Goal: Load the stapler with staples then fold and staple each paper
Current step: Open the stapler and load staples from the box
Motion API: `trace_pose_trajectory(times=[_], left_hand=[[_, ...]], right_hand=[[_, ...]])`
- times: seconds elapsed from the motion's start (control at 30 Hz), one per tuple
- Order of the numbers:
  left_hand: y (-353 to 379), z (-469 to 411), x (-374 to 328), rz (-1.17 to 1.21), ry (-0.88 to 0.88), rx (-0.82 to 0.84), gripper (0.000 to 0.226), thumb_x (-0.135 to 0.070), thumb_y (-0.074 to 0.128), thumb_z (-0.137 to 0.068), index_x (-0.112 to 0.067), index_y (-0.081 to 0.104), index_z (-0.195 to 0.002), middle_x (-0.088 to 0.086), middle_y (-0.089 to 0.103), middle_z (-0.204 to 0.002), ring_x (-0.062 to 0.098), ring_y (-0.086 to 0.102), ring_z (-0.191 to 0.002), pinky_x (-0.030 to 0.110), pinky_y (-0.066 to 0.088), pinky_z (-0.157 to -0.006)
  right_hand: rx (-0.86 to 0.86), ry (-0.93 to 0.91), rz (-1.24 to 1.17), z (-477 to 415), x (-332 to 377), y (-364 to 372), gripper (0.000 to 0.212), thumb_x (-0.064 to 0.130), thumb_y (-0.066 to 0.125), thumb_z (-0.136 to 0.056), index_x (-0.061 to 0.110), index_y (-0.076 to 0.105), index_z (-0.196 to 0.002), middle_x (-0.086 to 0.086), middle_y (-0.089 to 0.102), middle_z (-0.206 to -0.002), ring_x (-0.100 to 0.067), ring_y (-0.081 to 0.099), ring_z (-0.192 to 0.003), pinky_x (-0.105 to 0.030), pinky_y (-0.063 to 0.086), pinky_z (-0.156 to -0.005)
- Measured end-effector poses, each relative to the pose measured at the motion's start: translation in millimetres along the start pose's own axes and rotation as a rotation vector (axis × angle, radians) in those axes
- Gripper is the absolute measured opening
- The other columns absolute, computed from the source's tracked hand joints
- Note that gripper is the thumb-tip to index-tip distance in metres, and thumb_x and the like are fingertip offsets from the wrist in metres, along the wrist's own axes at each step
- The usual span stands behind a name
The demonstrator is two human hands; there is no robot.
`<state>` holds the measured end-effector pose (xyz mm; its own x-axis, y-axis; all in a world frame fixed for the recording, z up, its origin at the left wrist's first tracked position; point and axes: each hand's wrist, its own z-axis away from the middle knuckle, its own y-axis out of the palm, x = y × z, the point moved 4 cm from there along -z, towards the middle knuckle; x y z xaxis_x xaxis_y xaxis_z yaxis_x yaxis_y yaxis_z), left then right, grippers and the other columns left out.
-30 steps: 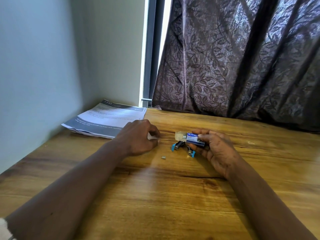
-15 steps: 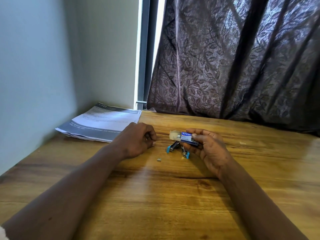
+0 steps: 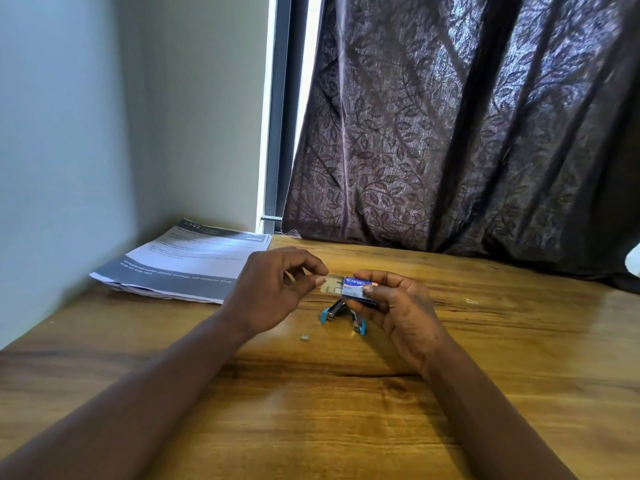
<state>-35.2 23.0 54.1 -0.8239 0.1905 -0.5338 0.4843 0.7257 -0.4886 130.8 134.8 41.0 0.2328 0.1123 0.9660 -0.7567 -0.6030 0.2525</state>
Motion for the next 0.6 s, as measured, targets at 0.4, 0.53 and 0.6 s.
trace_pose_trajectory(times=[0.4,0.53,0.6], left_hand=[[10,0,4,0.144,-0.142,0.0,0.01,-0.023,0.084,-0.083,-0.031,0.083,-0.089,-0.018,0.072,-0.104,0.002,0.066,-0.1,0.027,0.053,-0.081],[9,1,4,0.178,-0.159,-0.018,0.01,-0.021,0.084,-0.083,-0.029,0.084,-0.09,-0.016,0.074,-0.099,0.004,0.069,-0.097,0.03,0.057,-0.081],[9,2,3,0.187,-0.157,-0.018,0.009,-0.019,0.083,-0.084,-0.026,0.084,-0.089,-0.016,0.077,-0.094,0.006,0.072,-0.091,0.031,0.059,-0.082]], right_hand=[[0.112,-0.006,-0.013,5,0,9,0.019,-0.008,0.057,-0.095,-0.003,0.07,-0.107,-0.022,0.076,-0.102,-0.03,0.076,-0.092,-0.03,0.063,-0.077],[0.121,0.011,-0.068,6,0,10,0.02,-0.009,0.056,-0.094,-0.005,0.069,-0.11,-0.024,0.075,-0.103,-0.032,0.076,-0.091,-0.031,0.063,-0.079],[0.124,0.018,-0.086,6,0,10,0.021,-0.01,0.056,-0.094,-0.006,0.069,-0.11,-0.025,0.075,-0.104,-0.033,0.075,-0.092,-0.032,0.063,-0.079]])
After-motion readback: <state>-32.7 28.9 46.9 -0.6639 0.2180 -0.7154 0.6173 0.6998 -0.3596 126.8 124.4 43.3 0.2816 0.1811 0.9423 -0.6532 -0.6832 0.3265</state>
